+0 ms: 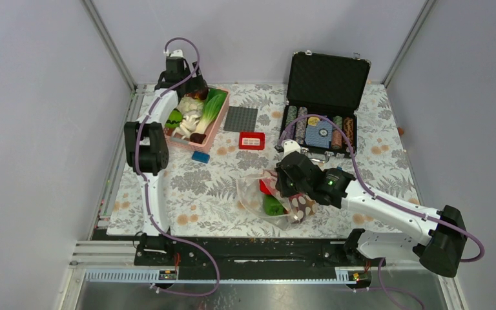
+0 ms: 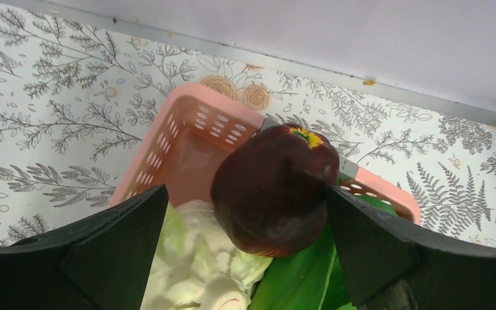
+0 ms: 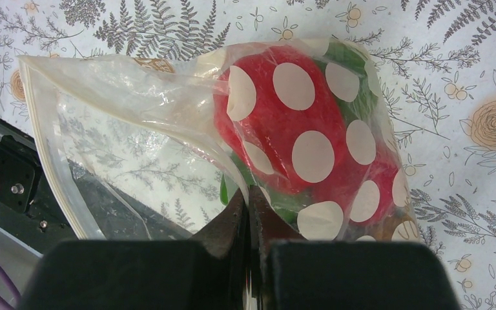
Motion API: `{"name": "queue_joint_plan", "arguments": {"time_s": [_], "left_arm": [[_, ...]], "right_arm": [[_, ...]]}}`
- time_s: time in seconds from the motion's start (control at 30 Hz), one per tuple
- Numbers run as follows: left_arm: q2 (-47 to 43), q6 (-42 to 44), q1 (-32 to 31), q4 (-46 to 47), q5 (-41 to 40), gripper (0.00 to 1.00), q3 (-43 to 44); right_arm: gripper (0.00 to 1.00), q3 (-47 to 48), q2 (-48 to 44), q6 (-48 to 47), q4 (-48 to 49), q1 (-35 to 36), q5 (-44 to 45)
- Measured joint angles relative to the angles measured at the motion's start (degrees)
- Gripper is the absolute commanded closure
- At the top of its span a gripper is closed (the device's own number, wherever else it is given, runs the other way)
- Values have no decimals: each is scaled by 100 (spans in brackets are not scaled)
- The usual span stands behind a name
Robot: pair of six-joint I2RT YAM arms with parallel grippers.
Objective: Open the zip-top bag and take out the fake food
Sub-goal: Place the fake fruit in the bin.
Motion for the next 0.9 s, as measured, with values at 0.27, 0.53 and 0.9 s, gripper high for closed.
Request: {"name": "queue_joint_plan", "arguments": {"time_s": [0.27, 0.53, 0.9], "left_arm": [[-363, -72, 4, -197, 83, 2, -337], [-2223, -354, -22, -365, 483, 1, -791], [-5864, -765, -518, -431, 966, 2, -3659]], "right_arm": [[100, 7, -26, 2, -9, 0, -111], [100, 247, -35, -26, -122, -28, -151], [100, 748, -92, -219, -564, -107, -291]]}}
